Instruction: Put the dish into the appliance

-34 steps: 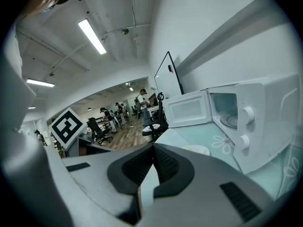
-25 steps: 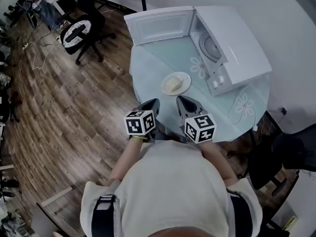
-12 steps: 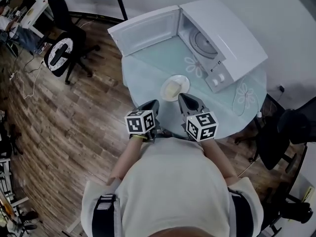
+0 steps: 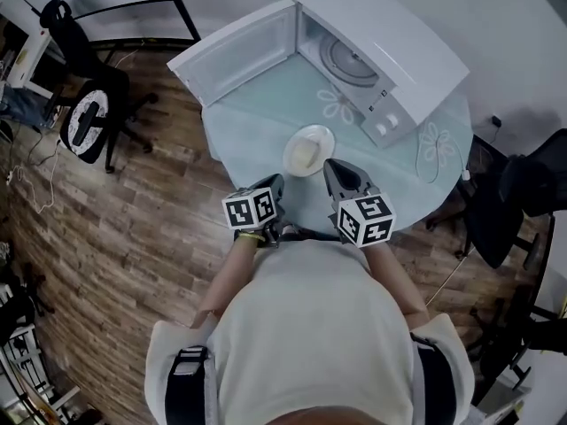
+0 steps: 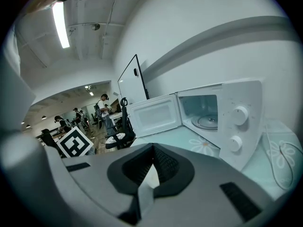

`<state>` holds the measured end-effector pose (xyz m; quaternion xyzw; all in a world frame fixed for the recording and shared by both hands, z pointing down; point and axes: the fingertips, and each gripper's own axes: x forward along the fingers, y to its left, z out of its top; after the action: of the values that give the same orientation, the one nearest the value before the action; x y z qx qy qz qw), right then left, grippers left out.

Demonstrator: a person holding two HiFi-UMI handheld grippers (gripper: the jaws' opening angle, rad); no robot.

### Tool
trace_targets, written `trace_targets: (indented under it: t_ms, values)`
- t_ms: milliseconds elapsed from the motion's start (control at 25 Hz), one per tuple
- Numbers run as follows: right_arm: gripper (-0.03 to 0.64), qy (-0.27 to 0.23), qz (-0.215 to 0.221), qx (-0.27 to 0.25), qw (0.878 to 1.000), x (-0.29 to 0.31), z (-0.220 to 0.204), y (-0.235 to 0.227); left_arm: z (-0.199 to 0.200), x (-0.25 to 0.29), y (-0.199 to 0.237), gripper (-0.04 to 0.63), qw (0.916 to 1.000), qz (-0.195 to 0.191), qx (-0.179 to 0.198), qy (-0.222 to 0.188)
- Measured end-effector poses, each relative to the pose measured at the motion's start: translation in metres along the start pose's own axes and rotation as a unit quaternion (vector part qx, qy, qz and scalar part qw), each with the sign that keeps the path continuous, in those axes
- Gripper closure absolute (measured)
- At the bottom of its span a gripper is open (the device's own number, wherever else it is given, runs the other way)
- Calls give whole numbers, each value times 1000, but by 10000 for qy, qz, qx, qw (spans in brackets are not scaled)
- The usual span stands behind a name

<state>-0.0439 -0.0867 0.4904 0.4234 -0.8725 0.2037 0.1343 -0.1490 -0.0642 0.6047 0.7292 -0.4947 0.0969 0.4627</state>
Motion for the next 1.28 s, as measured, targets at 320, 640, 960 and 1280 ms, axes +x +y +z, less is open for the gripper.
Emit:
trace_targets:
  t_ms: [320,640,960,1280]
  values:
    - [611,73,-240,99,9996,-8,-7,-5,-18,28,8,550,9800,-787,-1798,344]
    - [611,213,-213,79,9995,-17,-15,-13,-28,45,15,485,9452,-1088,-3065,291]
    - [611,198,-121,50,9997,-19,-12,-17,-32,59,22,485,9234,-1026,-3691,224]
    - [611,286,-152,100,9994,-28,-22,-29,-27,71,22,485,9110,-1073,-3981,78]
